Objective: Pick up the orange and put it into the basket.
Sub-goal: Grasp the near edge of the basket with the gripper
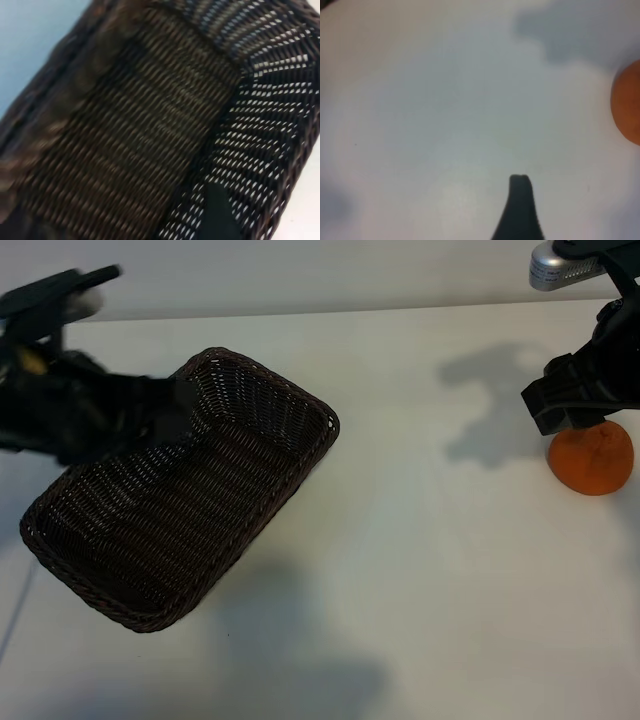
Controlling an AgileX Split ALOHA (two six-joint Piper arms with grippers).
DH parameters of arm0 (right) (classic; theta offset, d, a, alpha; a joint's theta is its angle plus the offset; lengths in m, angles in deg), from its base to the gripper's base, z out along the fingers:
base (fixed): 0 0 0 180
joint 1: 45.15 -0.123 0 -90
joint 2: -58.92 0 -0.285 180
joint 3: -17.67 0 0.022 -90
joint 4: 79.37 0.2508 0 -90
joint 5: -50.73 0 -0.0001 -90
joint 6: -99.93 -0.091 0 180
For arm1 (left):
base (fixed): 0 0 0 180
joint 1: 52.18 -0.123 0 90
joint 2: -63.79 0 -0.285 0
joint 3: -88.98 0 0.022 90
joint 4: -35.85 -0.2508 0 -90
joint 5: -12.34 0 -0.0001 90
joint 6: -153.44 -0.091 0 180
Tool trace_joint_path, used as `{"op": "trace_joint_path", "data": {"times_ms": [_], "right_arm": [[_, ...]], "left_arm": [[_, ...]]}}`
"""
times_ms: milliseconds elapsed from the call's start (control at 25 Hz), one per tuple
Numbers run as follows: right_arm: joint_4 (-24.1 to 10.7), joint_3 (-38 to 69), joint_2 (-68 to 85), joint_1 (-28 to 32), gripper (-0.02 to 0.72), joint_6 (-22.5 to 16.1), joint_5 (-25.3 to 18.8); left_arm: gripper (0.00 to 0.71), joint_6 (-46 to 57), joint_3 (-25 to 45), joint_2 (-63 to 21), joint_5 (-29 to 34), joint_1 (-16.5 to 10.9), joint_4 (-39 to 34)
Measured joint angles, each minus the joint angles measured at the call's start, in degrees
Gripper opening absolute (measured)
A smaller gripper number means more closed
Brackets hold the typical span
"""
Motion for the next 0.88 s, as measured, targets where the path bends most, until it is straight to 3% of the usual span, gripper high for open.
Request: {"op": "trace_joint_path", "data": {"times_ms": [160,520,880], "right_arm": [[0.00,0.00,0.00,0.00,0.547,0.00,0.00],[0.00,0.00,0.00,0.00,0.530,0.26,0.00],[0.00,0.00,0.00,0.00,0.529,1.13,0.00]], "left_arm": [[0.490,7.94,3.03,-6.67,1.79,0.00,-5.88],[0.488,42.68,9.31,-15.96,1.35,0.00,-28.72],[0.486,46.36,9.68,-16.74,1.38,0.00,-28.28]]}}
